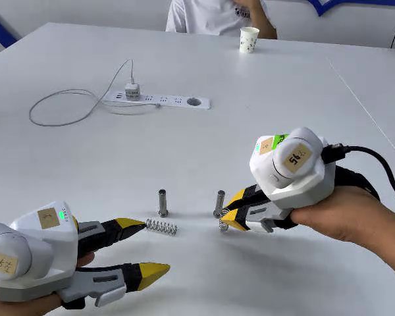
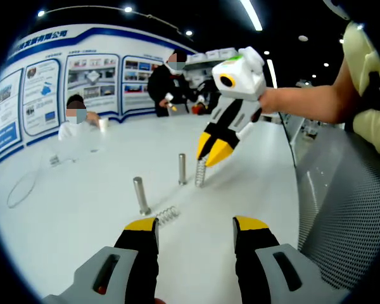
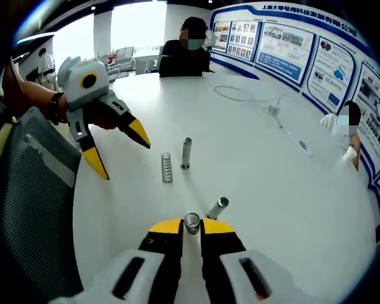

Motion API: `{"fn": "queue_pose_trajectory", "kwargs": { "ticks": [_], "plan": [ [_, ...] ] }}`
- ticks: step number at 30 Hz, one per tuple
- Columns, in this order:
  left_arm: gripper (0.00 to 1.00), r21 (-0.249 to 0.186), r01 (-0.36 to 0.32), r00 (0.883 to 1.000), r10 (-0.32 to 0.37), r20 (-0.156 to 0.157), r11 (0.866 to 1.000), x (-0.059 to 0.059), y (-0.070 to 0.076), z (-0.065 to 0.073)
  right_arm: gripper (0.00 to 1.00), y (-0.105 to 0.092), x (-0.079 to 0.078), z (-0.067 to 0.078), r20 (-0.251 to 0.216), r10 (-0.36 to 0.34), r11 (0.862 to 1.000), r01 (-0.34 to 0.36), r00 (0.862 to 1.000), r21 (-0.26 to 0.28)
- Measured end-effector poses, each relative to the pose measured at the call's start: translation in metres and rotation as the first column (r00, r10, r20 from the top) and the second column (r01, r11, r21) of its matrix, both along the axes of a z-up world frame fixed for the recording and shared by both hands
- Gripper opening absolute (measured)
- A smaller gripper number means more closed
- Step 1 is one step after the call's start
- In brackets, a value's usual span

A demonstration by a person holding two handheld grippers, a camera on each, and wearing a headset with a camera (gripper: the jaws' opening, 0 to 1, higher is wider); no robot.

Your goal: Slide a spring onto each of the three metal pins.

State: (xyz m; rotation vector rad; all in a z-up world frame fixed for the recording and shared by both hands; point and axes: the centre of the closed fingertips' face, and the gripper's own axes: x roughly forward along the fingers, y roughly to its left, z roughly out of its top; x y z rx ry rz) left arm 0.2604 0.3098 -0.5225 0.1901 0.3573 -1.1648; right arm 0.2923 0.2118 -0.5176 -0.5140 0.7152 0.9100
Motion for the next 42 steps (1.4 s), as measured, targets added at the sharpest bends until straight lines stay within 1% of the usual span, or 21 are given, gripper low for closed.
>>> {"fn": "queue_pose_trajectory", "kwargs": {
  "ticks": [4, 12, 29, 35, 42],
  "plan": [
    [0.48, 0.0, 0.0, 1.0, 0.0, -0.002, 1.0, -0.001, 0.0, -0.001, 0.12, -0.001, -0.001, 0.0, -0.007, -0.011, 1.0, 0.011, 1.0, 0.008],
    [0.48, -0.004, -0.005, 1.0, 0.005, -0.004, 1.0, -0.001, 0.0, 0.0, 0.12, -0.002, -0.002, 0.002, -0.04, -0.044, 0.998, 0.046, 0.998, 0.045],
    [0.48, -0.012, -0.008, 1.0, 0.008, -0.012, 1.0, -0.001, 0.001, -0.003, 0.12, -0.005, -0.003, 0.003, -0.063, -0.064, 0.997, 0.067, 0.996, 0.048],
    [0.48, -0.015, -0.01, 1.0, 0.01, -0.016, 1.0, -0.002, 0.002, -0.005, 0.12, -0.005, -0.005, 0.006, -0.073, -0.068, 0.996, 0.072, 0.995, 0.048],
    [0.48, -0.017, -0.011, 1.0, 0.011, -0.017, 1.0, -0.002, 0.003, -0.006, 0.12, -0.008, -0.005, 0.012, -0.072, -0.074, 0.996, 0.077, 0.995, 0.044]
  ]
}}
